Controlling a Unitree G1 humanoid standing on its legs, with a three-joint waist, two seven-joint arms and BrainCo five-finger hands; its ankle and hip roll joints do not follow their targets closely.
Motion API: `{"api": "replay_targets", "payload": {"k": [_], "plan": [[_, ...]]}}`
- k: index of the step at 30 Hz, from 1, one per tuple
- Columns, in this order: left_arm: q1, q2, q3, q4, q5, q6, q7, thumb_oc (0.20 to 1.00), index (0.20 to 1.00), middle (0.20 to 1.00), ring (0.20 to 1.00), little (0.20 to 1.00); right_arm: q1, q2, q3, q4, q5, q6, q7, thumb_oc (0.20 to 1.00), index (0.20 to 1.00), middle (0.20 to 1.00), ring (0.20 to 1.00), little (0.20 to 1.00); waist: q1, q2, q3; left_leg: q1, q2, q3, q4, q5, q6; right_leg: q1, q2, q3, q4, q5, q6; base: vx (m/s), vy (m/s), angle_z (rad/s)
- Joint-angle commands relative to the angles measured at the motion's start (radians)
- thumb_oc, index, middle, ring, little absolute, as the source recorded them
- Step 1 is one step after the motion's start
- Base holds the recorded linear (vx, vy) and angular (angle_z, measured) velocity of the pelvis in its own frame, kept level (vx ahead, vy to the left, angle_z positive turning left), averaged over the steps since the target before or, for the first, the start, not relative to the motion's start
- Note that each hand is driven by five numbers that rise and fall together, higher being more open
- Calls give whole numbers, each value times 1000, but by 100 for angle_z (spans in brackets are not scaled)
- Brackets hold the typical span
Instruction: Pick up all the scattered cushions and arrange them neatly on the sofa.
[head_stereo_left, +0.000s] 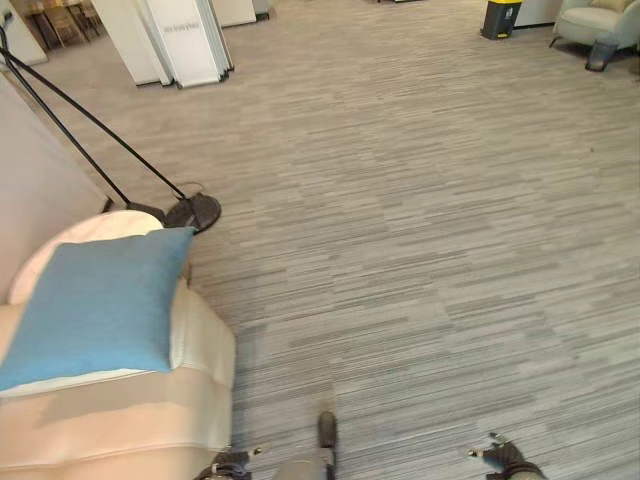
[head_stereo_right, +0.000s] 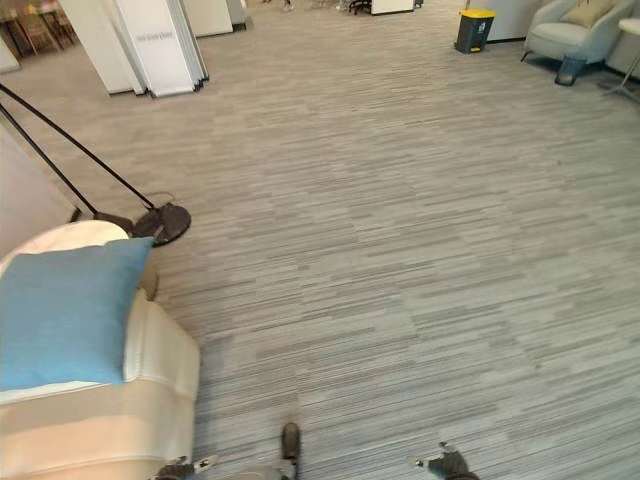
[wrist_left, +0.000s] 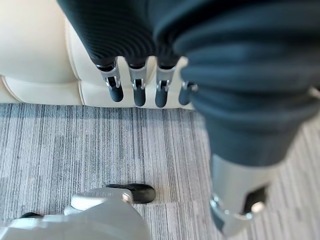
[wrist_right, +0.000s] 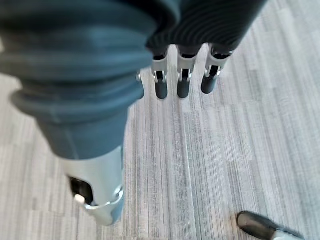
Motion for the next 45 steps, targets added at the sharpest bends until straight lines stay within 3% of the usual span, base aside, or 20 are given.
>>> {"api": "replay_targets", "payload": {"k": [1,3,4,6,8,9,11,13,15,19,24,27,29,30,32,33,37,42,43,45], "plan": [[-25,-3,-7,7,-25,-2,3,1000,1000,1000,1000,1000,-40,-46,-32,-38,-18,-22,2,1000,1000,1000,1000,1000,38,79,3,129,103,-57,-77,-55,-108,47,-69,36,-74,26,131,616,276,49],[-22,4,8,12,-35,-2,7,1000,1000,1000,1000,1000,-39,-33,-34,-38,-8,-28,9,1000,1000,1000,1000,1000,54,55,1,134,82,-43,-13,-124,-71,-24,-117,51,99,72,170,558,309,13],[-26,11,9,7,-42,0,6,1000,1000,1000,1000,1000,-47,-28,-31,-36,-7,-26,13,1000,1000,1000,1000,1000,58,48,11,158,70,-37,-15,-154,-43,-125,-148,61,302,175,202,392,296,-5],[-43,21,-6,-14,-50,-2,10,1000,1000,1000,1000,1000,-58,-26,-28,-35,-3,-21,14,1000,1000,1000,1000,1000,41,64,45,235,68,-39,-55,-175,-13,-265,-174,79,510,245,195,363,291,3],[-73,25,-24,-32,-55,-9,15,1000,1000,1000,1000,1000,-66,-23,-18,-25,0,-21,10,1000,1000,1000,1000,1000,32,93,89,303,91,-53,-89,-176,-23,-357,-128,76,399,144,157,305,102,-6],[-80,26,-30,-37,-52,-11,14,1000,1000,1000,1000,1000,-66,-22,-16,-25,3,-22,10,1000,1000,1000,1000,1000,28,96,98,315,94,-61,-84,-181,-28,-363,-106,87,323,141,153,281,-37,1],[-101,27,-40,-40,-45,-16,13,1000,1000,1000,1000,1000,-65,-16,-12,-8,15,-23,9,1000,1000,1000,1000,1000,13,88,107,339,86,-94,-85,-186,-39,-375,-33,206,53,184,165,235,-101,43],[-116,30,-46,-42,-33,-16,6,1000,1000,1000,1000,1000,-57,-18,-15,-3,12,-16,7,1000,1000,1000,1000,1000,5,79,98,350,76,-128,-91,-193,-47,-379,-14,283,-61,221,181,197,-90,62],[-112,23,-49,-28,-20,-17,-3,1000,1000,1000,1000,1000,-38,-13,-20,6,10,-16,8,1000,1000,1000,1000,1000,2,73,76,363,65,-167,-75,-215,-50,-340,-20,268,-74,229,180,304,-136,110],[-76,7,-35,-16,-38,-18,-17,1000,1000,1000,1000,1000,-17,-15,-9,36,5,-25,20,1000,1000,1000,1000,1000,9,71,44,371,78,-191,11,-274,-67,-286,-20,249,-79,230,145,343,-176,108],[-64,-2,-36,-16,-63,-9,-24,1000,1000,1000,1000,1000,-17,-28,-11,45,19,-27,19,1000,1000,1000,1000,1000,12,70,47,325,81,-214,147,-268,-91,-222,-25,169,-77,190,115,176,-94,76],[-74,-3,-49,-18,-69,-4,-24,1000,1000,1000,1000,1000,-20,-33,-15,54,20,-20,14,1000,1000,1000,1000,1000,7,61,52,279,129,-55,99,-257,-86,-153,-65,39,-90,145,110,172,17,134],[-84,0,-52,-13,-60,3,-18,1000,1000,1000,1000,1000,-25,-27,-14,39,12,-16,1,1000,1000,1000,1000,1000,2,61,43,227,188,85,-67,-141,-122,-107,-85,-80,-113,120,119,207,158,238],[-88,1,-49,-7,-56,5,-17,1000,1000,1000,1000,1000,-25,-25,-12,34,12,-16,-2,1000,1000,1000,1000,1000,-2,58,42,206,201,142,-105,-120,-132,-94,-89,-105,-119,113,118,191,201,210],[-82,6,-38,-8,-58,5,-16,1000,1000,1000,1000,1000,-30,-24,-8,26,8,-15,-2,1000,1000,1000,1000,1000,1,55,42,177,220,202,-120,-94,-148,-75,-94,-145,-125,110,122,248,260,253],[-60,12,-18,1,-62,4,-16,1000,1000,1000,1000,1000,-35,-21,2,28,-5,-7,5,1000,1000,1000,1000,1000,15,62,23,182,216,181,-120,-86,-151,-46,-101,-170,-117,96,129,410,351,177],[-43,20,-10,21,-49,7,-15,1000,1000,1000,1000,1000,-42,-6,2,37,-24,-5,4,1000,1000,1000,1000,1000,25,53,-3,207,189,161,-120,-87,-133,-28,-136,-182,-76,80,143,347,290,1],[-37,51,-24,-14,-8,4,-2,1000,1000,1000,1000,1000,-71,11,8,25,-35,-9,9,1000,1000,1000,1000,1000,40,49,22,261,129,148,-83,-172,-53,-120,-256,-146,265,143,177,283,324,-2],[-46,58,-47,-41,5,2,0,1000,1000,1000,1000,1000,-76,11,7,26,-33,-9,8,1000,1000,1000,1000,1000,26,57,34,290,114,119,-95,-184,-38,-173,-235,-68,345,163,177,192,208,7],[-45,58,-47,-41,5,2,0,1000,1000,1000,1000,1000,-76,11,7,26,-33,-9,8,1000,1000,1000,1000,1000,28,57,33,290,113,121,-96,-184,-38,-176,-235,-66,348,162,177,113,86,38]]}}
